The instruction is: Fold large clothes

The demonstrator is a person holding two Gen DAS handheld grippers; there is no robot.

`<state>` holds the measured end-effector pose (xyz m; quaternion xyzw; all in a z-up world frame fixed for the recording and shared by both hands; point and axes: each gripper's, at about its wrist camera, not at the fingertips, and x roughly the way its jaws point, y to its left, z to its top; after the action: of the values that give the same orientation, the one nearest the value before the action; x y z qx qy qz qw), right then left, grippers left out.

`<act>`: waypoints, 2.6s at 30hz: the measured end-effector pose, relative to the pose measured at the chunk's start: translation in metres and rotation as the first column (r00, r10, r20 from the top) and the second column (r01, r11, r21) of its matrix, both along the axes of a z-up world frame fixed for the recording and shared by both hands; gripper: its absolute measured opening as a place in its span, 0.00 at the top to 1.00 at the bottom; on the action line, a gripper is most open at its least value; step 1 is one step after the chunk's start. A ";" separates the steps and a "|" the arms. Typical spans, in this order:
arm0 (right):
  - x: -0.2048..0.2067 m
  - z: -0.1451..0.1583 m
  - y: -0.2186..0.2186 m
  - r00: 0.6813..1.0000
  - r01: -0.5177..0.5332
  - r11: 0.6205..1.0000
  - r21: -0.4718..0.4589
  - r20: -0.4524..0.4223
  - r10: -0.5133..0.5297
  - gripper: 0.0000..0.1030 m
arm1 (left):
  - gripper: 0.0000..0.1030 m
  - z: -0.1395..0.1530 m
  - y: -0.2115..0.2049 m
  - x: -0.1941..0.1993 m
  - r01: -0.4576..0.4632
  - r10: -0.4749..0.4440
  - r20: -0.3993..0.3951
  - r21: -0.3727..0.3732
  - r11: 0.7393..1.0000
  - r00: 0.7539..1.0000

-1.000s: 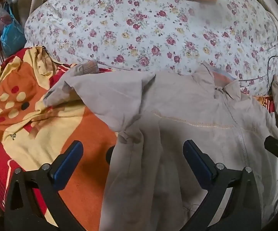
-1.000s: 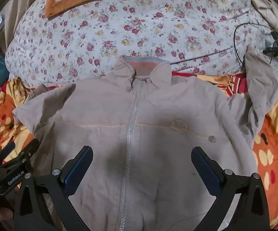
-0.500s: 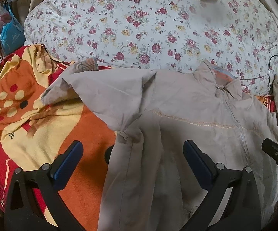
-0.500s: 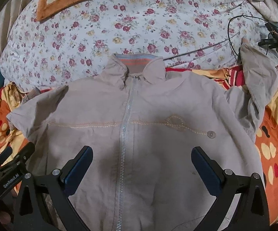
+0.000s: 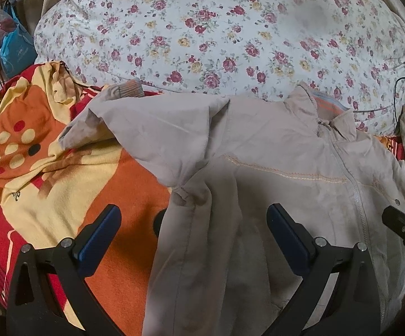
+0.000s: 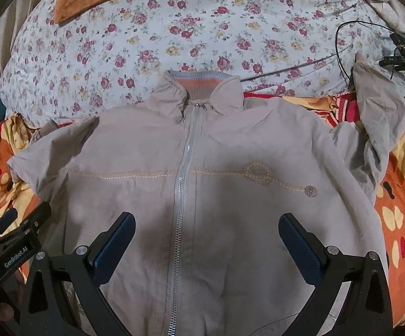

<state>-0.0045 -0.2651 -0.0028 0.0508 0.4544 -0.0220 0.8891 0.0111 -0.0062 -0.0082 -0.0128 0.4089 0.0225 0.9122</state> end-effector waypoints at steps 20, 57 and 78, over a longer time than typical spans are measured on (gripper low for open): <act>0.000 -0.004 0.004 0.999 -0.032 0.999 0.013 -0.008 0.032 0.01 | 0.00 -0.003 -0.001 0.001 0.001 -0.001 0.001 0.013 1.000 1.000; 0.002 -0.015 0.011 0.998 -0.052 0.998 0.020 -0.037 0.053 0.01 | 0.00 -0.007 0.000 0.001 0.003 -0.004 0.021 0.042 0.999 1.000; 0.007 -0.018 0.017 0.996 -0.076 0.997 0.016 -0.037 0.076 0.01 | 0.00 -0.004 0.003 0.003 -0.008 0.007 0.027 0.054 0.999 1.000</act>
<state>0.0021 -0.2478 -0.0204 0.0396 0.4726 0.0142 0.8803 0.0140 -0.0029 -0.0127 0.0100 0.3960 0.0367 0.9175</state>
